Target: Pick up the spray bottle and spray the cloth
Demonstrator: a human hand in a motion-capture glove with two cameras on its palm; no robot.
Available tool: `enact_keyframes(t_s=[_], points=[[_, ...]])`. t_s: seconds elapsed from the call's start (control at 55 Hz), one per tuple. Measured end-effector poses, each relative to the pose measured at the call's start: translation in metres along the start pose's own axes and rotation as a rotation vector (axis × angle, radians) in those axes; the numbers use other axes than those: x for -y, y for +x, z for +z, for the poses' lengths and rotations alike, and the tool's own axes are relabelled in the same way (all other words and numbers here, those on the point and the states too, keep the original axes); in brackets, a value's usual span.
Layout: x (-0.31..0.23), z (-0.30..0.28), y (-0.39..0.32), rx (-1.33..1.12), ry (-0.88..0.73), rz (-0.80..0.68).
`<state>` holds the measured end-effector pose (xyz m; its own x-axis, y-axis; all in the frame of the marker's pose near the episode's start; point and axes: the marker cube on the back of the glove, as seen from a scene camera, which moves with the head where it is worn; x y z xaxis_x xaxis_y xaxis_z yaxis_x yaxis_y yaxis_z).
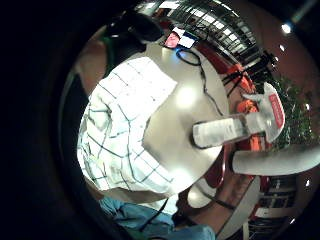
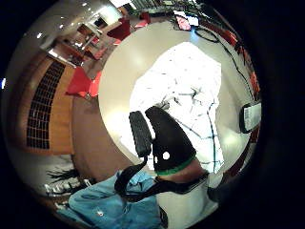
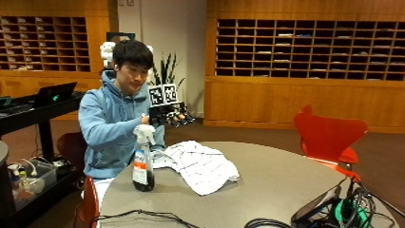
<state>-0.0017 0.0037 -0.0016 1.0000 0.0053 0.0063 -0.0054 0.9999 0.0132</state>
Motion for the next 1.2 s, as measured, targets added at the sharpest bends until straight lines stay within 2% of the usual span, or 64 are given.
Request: enact_keyframes(t_s=[0.564,0.782,0.964,1.2], points=[[-0.025,-0.035,0.043,0.239,0.311,0.174],[-0.064,-0.043,0.048,0.384,0.499,0.266],[-0.087,-0.037,0.077,0.505,0.741,0.38],[-0.099,-0.006,0.113,0.641,0.865,0.534]])
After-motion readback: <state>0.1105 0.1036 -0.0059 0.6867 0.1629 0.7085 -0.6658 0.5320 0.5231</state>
